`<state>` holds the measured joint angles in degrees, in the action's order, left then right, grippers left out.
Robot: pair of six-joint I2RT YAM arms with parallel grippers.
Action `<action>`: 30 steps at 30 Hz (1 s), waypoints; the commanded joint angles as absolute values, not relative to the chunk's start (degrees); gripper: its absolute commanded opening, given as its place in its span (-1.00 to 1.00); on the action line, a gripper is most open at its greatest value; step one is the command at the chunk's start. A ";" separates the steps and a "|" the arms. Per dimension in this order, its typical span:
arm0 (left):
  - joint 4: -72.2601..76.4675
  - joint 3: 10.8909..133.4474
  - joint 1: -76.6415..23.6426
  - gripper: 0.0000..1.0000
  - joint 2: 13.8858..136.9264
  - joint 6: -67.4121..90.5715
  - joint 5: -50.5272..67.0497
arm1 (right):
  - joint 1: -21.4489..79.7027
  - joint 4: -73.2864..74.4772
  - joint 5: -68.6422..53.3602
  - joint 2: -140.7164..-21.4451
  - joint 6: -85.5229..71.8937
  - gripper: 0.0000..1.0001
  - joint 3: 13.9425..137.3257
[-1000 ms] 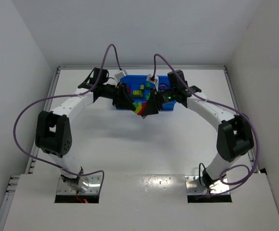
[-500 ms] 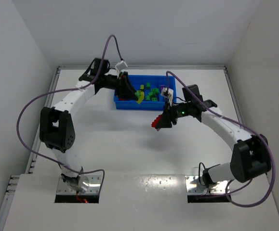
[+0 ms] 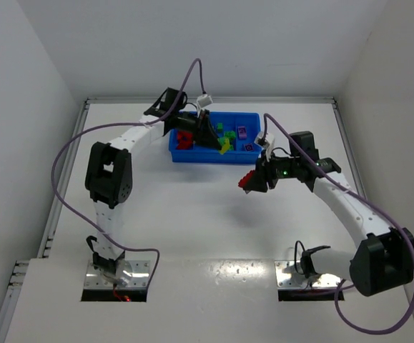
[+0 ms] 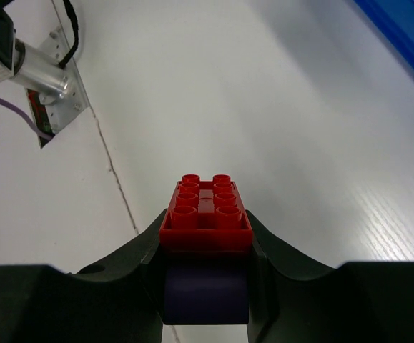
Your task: Sort the legos into containers by color
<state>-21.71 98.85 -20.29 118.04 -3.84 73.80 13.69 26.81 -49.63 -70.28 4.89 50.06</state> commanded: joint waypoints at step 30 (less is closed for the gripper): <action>-19.78 75.15 -17.40 -0.77 96.06 -6.77 79.01 | 18.90 13.80 -62.93 -89.65 3.96 0.37 64.51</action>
